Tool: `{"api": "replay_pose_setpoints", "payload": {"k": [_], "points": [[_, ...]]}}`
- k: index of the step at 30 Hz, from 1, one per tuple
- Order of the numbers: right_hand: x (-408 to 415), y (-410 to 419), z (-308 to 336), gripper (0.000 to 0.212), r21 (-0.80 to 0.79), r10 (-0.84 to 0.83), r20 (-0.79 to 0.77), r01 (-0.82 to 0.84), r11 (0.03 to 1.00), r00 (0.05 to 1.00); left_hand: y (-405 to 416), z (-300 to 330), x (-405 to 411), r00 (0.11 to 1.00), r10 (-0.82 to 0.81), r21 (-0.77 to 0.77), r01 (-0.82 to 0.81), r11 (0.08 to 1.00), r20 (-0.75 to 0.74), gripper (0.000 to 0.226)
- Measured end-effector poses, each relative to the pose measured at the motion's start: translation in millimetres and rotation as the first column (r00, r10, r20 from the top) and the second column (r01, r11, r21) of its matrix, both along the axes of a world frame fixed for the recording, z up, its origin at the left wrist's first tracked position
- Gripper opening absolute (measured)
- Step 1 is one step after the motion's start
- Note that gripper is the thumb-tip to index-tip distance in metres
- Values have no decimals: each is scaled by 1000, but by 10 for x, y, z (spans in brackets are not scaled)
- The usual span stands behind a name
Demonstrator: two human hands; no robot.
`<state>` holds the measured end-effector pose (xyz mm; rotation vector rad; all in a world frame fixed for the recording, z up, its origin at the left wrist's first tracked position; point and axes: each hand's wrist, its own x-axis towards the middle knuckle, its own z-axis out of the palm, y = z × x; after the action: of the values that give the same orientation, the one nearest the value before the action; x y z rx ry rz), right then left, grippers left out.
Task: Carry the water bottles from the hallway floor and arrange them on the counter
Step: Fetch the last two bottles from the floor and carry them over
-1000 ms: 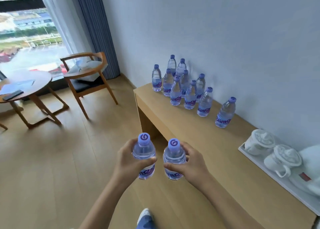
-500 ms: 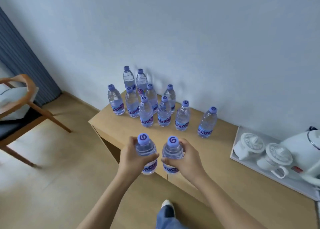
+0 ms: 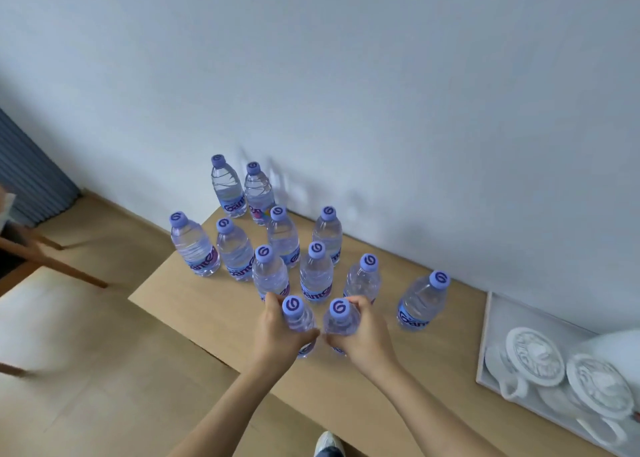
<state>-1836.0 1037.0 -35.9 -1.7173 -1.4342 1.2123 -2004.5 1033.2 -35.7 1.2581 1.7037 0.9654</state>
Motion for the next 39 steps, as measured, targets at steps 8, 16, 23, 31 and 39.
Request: {"api": "replay_pose_setpoints", "payload": {"k": [8, 16, 23, 31, 39], "points": [[-81, 215, -153, 53, 28, -139, -71, 142, 990, 988, 338, -158, -24, 997, -63, -35, 61, 998, -49, 54], [-135, 158, -178, 56, 83, -193, -62, 197, 977, 979, 305, -304, -94, 991, -131, 52, 133, 990, -31, 58], [-130, 134, -207, 61, 143, -196, 17, 192, 971, 980, 316, -345, -142, 984, -166, 72, 170, 983, -63, 65], [-183, 111, -194, 62, 134, -225, 26, 220, 966, 974, 309, -348, -156, 983, -181, 83, 183, 980, -37, 56], [16, 199, 124, 78, -96, 30, 43, -25, 995, 999, 298, -155, -297, 954, -300, -16, 300, 954, 25, 65]]}}
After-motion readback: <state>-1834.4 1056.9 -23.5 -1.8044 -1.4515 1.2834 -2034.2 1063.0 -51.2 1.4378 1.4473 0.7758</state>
